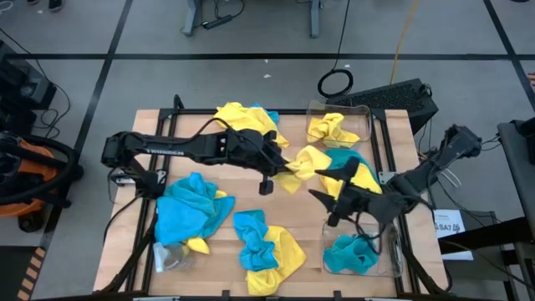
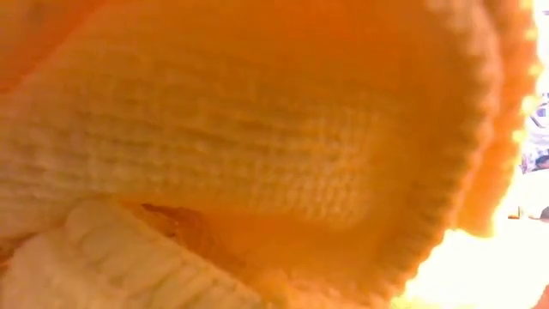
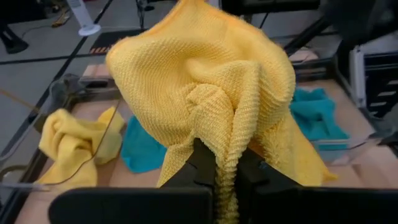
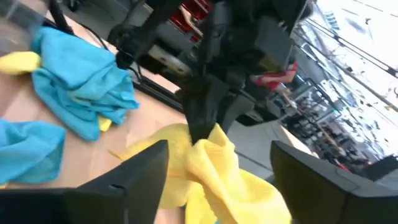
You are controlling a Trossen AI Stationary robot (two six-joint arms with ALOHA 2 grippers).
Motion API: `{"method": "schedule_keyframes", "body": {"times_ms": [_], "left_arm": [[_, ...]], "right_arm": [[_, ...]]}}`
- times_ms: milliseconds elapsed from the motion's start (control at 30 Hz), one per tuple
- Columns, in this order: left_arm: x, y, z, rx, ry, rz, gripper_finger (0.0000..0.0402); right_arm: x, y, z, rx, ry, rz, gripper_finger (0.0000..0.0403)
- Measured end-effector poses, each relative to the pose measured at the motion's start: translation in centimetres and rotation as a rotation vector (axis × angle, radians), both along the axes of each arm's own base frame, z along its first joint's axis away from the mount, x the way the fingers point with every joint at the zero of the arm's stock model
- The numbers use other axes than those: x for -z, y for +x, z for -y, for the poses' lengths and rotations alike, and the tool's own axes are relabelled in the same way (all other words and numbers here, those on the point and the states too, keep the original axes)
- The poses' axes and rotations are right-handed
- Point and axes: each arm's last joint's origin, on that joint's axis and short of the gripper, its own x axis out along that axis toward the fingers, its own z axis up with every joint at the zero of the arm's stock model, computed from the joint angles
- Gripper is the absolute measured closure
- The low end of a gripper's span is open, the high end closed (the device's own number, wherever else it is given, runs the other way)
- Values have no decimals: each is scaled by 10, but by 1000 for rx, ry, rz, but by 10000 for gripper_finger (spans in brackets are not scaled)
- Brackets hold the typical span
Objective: Sort microfiber towel by color & place in baskets
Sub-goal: Put the yellow microfiber cloth into the top transparent bin
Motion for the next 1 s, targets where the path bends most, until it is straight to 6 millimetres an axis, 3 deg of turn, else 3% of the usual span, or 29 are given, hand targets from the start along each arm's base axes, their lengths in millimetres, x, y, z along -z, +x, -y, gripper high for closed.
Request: {"method": "schedule_keyframes", "body": {"times_ms": [200, 400, 600, 767, 1000], "left_arm": [[-11, -3, 3, 58, -76, 55, 387], [-15, -3, 11, 180, -174, 94, 387], [-16, -3, 16, 255, -230, 90, 387], [-18, -4, 18, 265, -238, 90, 371], [-18, -4, 18, 260, -252, 93, 329]], "right_arm": [[12, 28, 5, -66, -104, -71, 89], [26, 56, 13, 16, -234, -114, 89], [23, 70, 12, 87, -342, -70, 93], [23, 73, 10, 88, -360, -48, 144], [24, 73, 8, 77, -367, -59, 276]]}}
